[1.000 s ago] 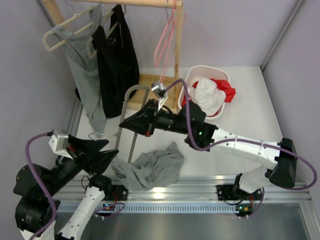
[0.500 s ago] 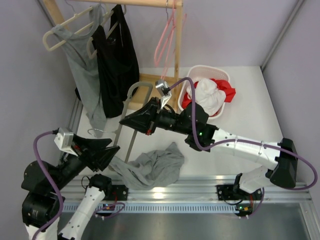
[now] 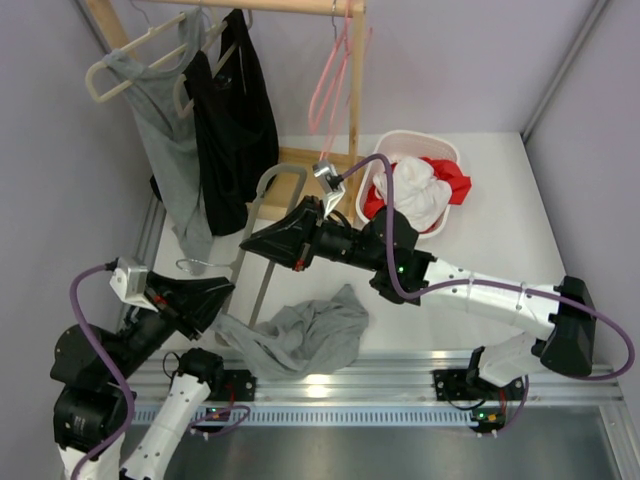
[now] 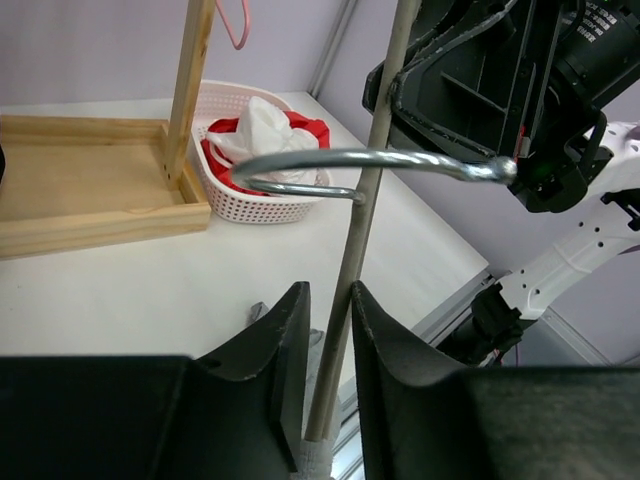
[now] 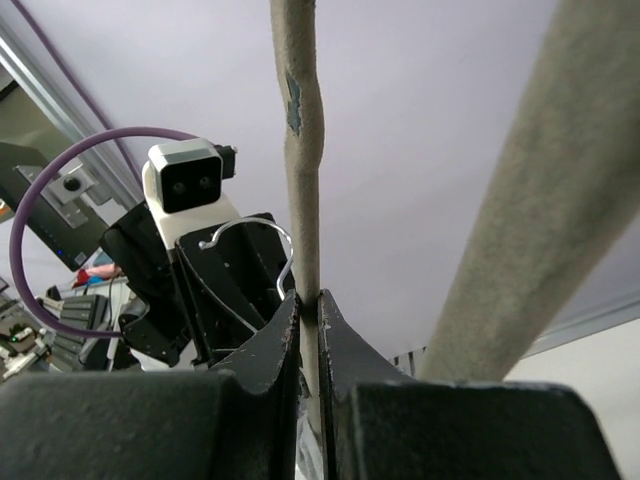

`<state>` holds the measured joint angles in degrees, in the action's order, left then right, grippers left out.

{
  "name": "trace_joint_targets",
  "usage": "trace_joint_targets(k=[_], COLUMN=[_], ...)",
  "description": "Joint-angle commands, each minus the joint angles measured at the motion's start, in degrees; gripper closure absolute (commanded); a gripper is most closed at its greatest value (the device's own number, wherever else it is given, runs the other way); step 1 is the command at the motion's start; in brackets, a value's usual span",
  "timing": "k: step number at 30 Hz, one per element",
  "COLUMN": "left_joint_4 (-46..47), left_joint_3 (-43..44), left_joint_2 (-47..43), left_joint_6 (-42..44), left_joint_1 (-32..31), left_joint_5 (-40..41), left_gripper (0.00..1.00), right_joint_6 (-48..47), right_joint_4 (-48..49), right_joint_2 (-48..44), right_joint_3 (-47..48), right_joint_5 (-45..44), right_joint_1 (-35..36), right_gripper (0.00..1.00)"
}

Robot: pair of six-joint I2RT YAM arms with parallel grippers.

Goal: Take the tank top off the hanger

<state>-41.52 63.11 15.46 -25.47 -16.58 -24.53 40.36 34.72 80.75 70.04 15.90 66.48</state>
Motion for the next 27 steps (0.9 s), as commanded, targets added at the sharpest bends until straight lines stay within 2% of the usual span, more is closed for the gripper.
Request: trace_joint_targets(k=[1, 3, 5, 12, 22, 27], left_joint_4=[5.13, 6.01, 6.45, 9.08, 10.40, 16.54], left_joint_3=[-0.36, -0.53, -0.88, -2.91, -3.00, -5.80], left_joint_2=[-0.96, -1.31, -1.31, -1.49, -3.24, -8.69], left_joint_6=[-0.10, -0.36, -0.63, -2.21, -1.60, -2.47], left_joint_1=[-0.03, 0.05, -0.03, -0.03, -0.03, -0.03], left_joint_5=[0.80, 1.07, 0.89, -1.83, 0.80, 1.42], left_gripper=[0.74, 0.80, 0.80, 0.69, 0.64, 0.63], right_joint_6=[1.74, 2.00, 2.09, 2.88, 3.41, 5.42], right_joint_4=[7.20, 7.55, 8.61, 9.66, 10.54, 12.21], right_joint_2=[-1.82, -1.82, -1.82, -1.30, -1.65, -2.44], right_joint_3=[0.36, 0.18, -0.08, -0.25, -1.22, -1.22], right_joint_5=[0.18, 0.10, -0.08, -0.43, -0.52, 0.53], right_joint_1=[-0.12, -0.12, 0.14, 0.32, 0.32, 0.32], right_gripper=[1.00, 1.00, 1.00, 1.00, 1.00, 1.00])
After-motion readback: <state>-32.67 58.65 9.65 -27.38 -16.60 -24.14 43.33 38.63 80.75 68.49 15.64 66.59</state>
